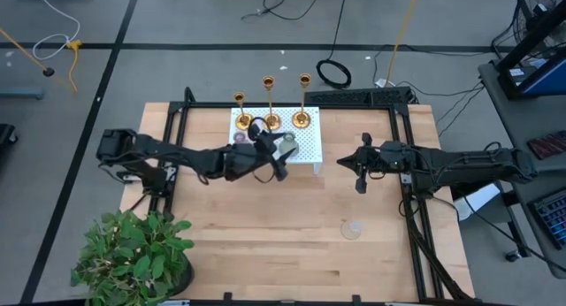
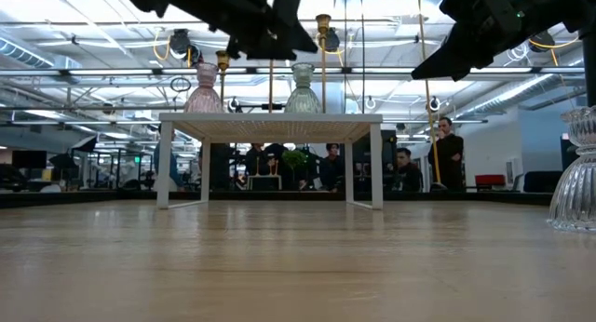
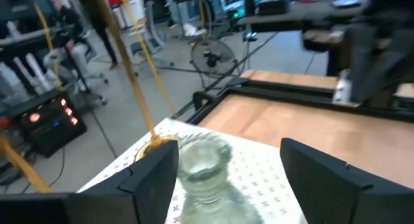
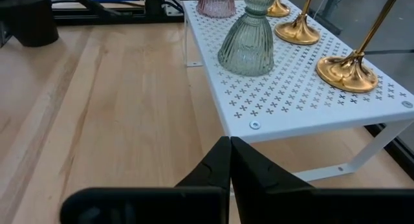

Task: Pick & Place candle stick holders
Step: Put the green glass candle holder on the shelf aligned with the other glass candle holder

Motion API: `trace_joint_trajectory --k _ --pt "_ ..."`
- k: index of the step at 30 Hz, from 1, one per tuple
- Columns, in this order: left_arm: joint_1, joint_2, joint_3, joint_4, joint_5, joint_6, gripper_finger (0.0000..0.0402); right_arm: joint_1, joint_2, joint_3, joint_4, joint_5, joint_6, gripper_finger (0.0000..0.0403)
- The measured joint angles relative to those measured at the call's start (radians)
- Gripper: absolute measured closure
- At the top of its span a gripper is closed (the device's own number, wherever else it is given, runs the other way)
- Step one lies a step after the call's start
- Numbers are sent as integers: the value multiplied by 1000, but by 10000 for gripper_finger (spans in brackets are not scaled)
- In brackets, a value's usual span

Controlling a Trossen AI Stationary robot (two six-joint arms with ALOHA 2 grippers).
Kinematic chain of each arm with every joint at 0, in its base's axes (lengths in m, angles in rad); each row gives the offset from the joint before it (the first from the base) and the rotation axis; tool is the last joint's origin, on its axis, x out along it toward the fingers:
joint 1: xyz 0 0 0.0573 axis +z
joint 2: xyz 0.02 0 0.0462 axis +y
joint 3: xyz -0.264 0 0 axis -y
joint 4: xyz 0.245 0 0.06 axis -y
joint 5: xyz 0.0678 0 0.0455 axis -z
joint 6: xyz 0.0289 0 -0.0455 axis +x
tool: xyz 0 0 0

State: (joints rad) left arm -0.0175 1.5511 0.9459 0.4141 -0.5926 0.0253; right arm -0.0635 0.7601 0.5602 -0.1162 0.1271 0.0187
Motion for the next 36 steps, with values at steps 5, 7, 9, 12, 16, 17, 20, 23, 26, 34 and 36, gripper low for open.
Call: trace_joint_trajectory --k 5,7,9,12,16,17,20,23,26,34,36 --pt "35 31 0 13 -19 -7 112 0 0 0 0 -1 0 403" --pt "47 35 -1 4 -19 -18 112 0 0 0 0 -1 0 403" --pt "55 35 -2 4 -21 -30 112 0 0 0 0 -1 0 403" --pt "60 33 -2 7 -22 -35 112 0 0 0 0 -1 0 403" --pt "65 28 -2 9 -20 -35 112 0 0 0 0 -1 0 403" --pt "71 32 -2 11 -18 -40 112 0 0 0 0 -1 -1 403" --pt "91 58 -2 17 10 -73 112 0 0 0 0 -1 -4 403" --pt "105 93 -2 53 42 -80 112 0 0 0 0 -1 -4 403" --pt "109 118 -2 86 43 -62 112 0 0 0 0 -1 -4 403" --pt "111 125 -2 128 42 -45 128 0 0 0 -1 -1 -4 403" --pt "114 125 -2 129 42 -30 147 0 0 0 -1 -1 -4 403"
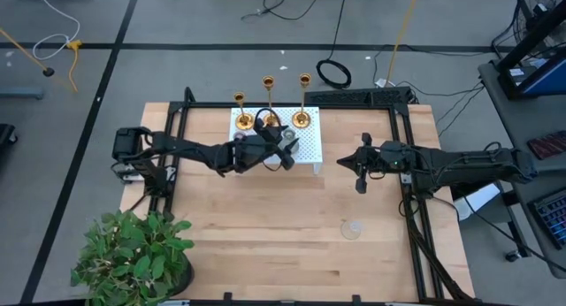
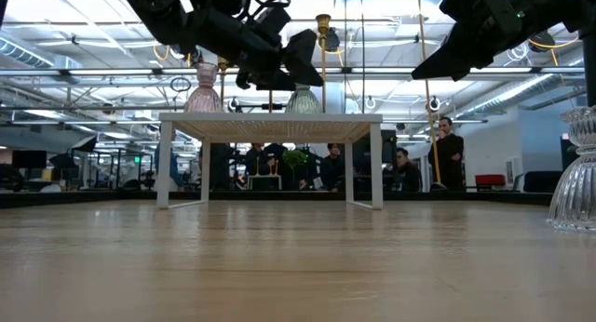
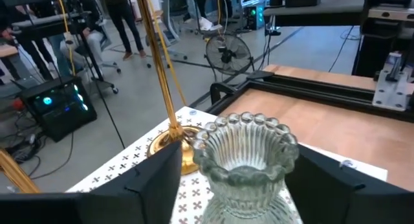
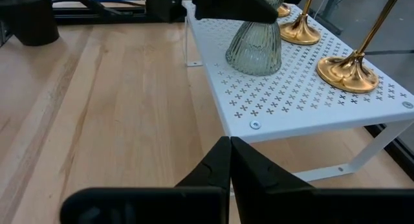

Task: Pick & Place candle stick holders
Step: Put the green glass candle holder on the shelf aligned with the other glass candle holder

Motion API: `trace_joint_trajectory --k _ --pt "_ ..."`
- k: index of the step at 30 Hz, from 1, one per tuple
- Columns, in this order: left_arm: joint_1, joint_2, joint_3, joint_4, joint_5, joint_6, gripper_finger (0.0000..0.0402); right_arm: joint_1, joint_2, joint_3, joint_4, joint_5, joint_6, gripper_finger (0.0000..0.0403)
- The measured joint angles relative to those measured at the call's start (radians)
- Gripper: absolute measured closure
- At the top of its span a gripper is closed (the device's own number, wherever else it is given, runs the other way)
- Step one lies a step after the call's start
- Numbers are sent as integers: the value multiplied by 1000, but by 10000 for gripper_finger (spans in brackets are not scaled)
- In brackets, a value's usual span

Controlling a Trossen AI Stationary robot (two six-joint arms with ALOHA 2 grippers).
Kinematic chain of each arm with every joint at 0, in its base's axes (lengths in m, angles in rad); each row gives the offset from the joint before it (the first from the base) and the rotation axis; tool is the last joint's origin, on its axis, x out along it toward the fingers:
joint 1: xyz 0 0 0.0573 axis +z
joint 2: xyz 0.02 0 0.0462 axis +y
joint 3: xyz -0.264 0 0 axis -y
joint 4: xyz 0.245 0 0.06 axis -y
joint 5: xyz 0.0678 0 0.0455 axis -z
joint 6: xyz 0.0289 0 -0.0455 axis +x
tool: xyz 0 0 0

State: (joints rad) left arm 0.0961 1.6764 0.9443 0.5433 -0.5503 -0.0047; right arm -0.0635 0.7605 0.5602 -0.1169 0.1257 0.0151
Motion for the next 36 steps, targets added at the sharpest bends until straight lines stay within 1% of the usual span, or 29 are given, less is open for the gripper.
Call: trace_joint_trajectory --k 7,10,13,16,20,22,27,32,36 --pt "1 0 0 0 1 3 219 0 0 0 0 0 3 403" --pt "1 0 0 0 1 1 241 0 0 0 0 0 3 403" --pt "-2 -3 0 -3 1 0 253 0 0 0 -2 0 3 403" --pt "-9 -7 0 -8 0 -4 253 0 0 0 -12 0 4 403" --pt "-20 -27 0 -35 -1 -41 235 0 0 0 -28 0 29 403" --pt "-25 -34 0 -69 -25 -51 230 0 0 0 -30 0 33 403" --pt "-38 -54 0 -131 -82 -66 228 0 0 0 -29 0 34 403" --pt "-41 -62 -1 -186 -88 -110 228 0 0 0 -29 0 34 403" --pt "-41 -61 -1 -200 -89 -113 227 0 0 0 -29 0 34 403"
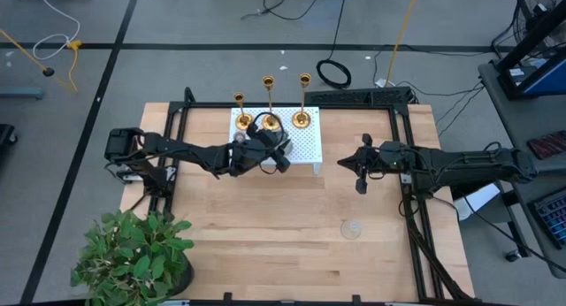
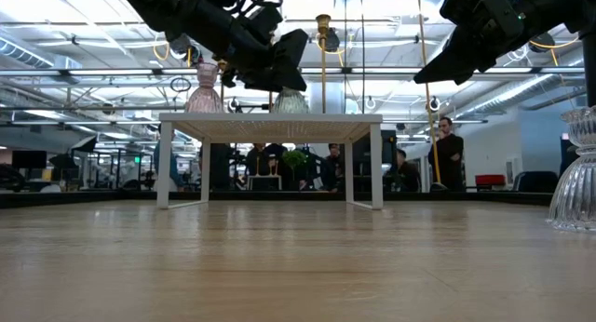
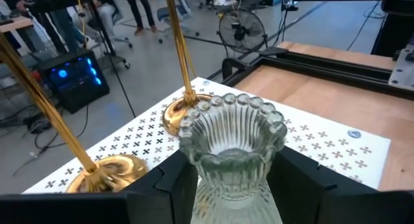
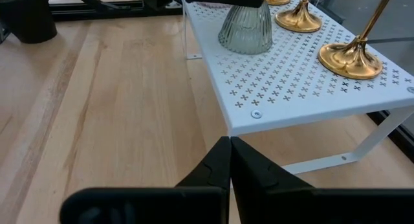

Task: Pick & Place candle stick holders
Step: Put the green glass candle holder on the shelf aligned with the other glass candle holder

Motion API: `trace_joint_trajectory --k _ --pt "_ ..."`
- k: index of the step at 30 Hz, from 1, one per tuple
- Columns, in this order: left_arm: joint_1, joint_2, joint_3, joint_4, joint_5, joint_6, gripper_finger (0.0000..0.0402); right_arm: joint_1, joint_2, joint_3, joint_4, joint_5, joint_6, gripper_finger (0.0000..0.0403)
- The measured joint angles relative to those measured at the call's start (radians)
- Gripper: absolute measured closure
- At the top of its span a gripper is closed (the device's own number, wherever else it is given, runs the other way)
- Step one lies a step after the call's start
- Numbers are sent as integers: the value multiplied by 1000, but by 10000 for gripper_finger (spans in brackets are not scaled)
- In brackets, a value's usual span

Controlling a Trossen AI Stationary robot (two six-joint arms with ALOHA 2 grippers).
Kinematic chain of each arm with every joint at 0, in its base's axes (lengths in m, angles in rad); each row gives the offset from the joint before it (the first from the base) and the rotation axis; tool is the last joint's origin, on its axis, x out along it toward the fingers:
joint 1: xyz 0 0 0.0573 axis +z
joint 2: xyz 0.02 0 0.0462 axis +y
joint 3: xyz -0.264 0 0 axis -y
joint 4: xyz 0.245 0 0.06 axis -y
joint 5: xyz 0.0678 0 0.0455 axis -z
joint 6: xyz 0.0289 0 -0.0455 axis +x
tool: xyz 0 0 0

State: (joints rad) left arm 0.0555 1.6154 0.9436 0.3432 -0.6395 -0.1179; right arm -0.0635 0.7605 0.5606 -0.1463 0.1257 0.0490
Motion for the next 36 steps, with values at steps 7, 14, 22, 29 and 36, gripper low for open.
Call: trace_joint_trajectory --k 7,14,22,29,36 --pt "-7 -10 0 -36 -24 -19 227 0 0 0 0 0 0 403" --pt "-23 -35 2 -85 -28 -43 227 0 0 0 0 0 0 403" --pt "-23 -58 1 -166 -43 -62 227 0 0 0 8 0 0 403" --pt "-17 -58 1 -155 -42 -29 227 0 0 0 8 2 0 403" --pt "-4 -58 1 -152 -38 -8 226 0 0 0 18 2 -1 403"
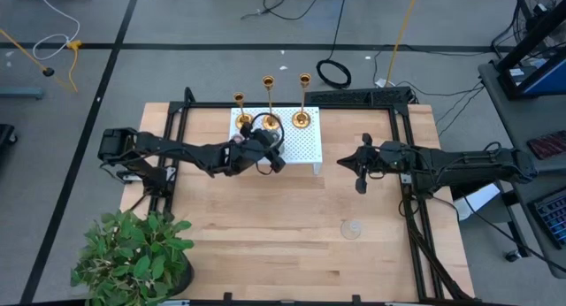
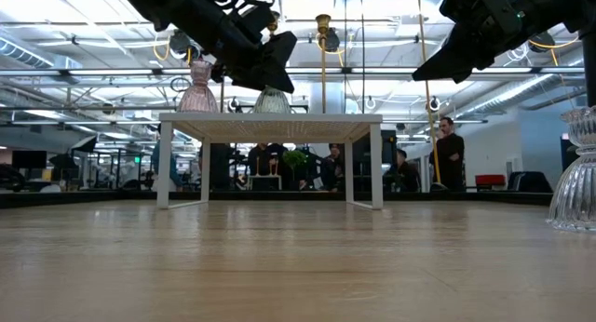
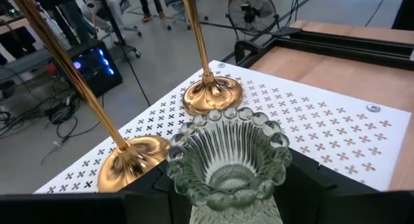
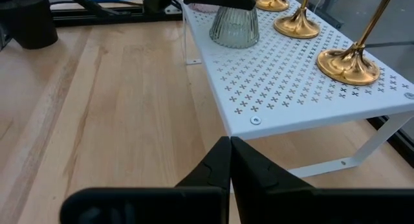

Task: Pick & Place candle stick holders
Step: Put the green glass candle holder on the shelf aligned with the other glass candle holder

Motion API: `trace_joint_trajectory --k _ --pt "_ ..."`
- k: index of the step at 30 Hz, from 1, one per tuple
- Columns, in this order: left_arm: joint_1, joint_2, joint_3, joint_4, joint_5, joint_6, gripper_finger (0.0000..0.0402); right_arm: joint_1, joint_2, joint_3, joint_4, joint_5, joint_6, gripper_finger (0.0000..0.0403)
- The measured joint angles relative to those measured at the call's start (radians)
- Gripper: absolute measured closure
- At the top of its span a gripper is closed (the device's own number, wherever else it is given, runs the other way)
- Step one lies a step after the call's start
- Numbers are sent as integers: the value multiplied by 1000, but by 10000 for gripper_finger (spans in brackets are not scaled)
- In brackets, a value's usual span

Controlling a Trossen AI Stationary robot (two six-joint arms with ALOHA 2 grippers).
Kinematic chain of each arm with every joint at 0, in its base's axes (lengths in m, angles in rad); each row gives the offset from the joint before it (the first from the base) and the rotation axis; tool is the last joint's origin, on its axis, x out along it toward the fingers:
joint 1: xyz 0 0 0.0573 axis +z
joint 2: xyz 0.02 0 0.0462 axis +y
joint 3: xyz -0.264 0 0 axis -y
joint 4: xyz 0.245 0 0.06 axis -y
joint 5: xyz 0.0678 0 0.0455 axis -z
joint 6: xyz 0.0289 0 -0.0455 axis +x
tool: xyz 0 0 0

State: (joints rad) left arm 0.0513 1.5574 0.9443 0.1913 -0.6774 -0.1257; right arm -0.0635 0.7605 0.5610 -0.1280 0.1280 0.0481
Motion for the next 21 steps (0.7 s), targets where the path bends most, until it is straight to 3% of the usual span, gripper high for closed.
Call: trace_joint_trajectory --k 7,21 --pt "14 0 0 18 51 13 216 0 0 0 -1 0 -3 403" --pt "6 0 0 44 27 53 124 0 0 0 -3 -1 -3 403"
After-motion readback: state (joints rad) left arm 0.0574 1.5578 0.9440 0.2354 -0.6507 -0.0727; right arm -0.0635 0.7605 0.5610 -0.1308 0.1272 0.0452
